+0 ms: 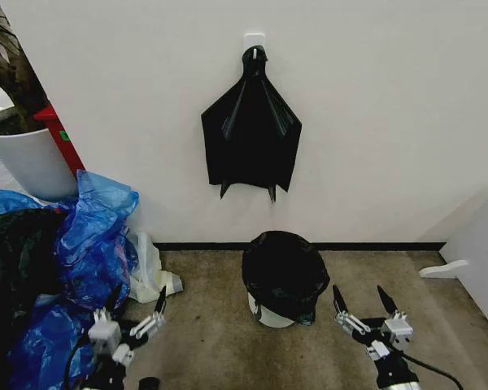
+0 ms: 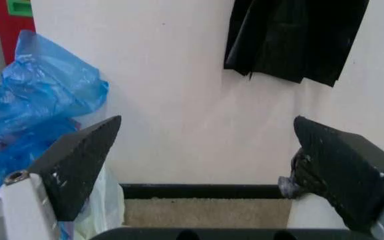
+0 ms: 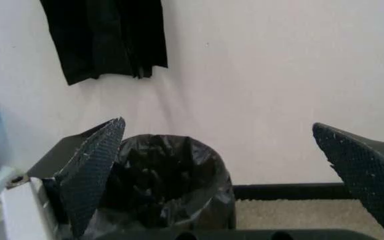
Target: Place the garbage bag over the trash bin.
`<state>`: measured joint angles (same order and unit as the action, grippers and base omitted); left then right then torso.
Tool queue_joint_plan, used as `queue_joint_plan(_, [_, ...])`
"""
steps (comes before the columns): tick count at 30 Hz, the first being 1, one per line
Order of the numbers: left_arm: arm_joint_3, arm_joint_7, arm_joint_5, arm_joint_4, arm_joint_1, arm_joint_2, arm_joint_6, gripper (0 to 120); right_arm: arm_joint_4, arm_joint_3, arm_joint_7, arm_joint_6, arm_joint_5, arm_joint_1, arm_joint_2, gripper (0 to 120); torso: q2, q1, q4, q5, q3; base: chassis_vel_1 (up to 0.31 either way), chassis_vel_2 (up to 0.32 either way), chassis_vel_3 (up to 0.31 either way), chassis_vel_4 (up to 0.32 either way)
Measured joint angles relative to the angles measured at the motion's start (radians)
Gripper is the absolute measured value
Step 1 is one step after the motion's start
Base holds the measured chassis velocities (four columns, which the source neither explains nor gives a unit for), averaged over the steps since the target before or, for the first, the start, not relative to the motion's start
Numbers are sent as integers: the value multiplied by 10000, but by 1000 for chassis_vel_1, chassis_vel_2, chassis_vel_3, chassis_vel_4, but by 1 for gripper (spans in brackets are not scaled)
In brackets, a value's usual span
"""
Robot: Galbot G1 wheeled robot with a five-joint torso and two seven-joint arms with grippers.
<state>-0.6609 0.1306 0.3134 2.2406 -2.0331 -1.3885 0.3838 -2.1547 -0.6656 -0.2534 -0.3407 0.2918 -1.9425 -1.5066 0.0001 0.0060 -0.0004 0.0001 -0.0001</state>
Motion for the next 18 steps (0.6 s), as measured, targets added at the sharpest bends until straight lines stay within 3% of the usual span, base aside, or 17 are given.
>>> queue_joint_plan(18, [264, -269, -202, 13, 322, -134, -224, 100, -32, 62, -64, 102, 108, 74, 35, 100, 0, 0, 1, -1, 0, 0, 0, 0, 0])
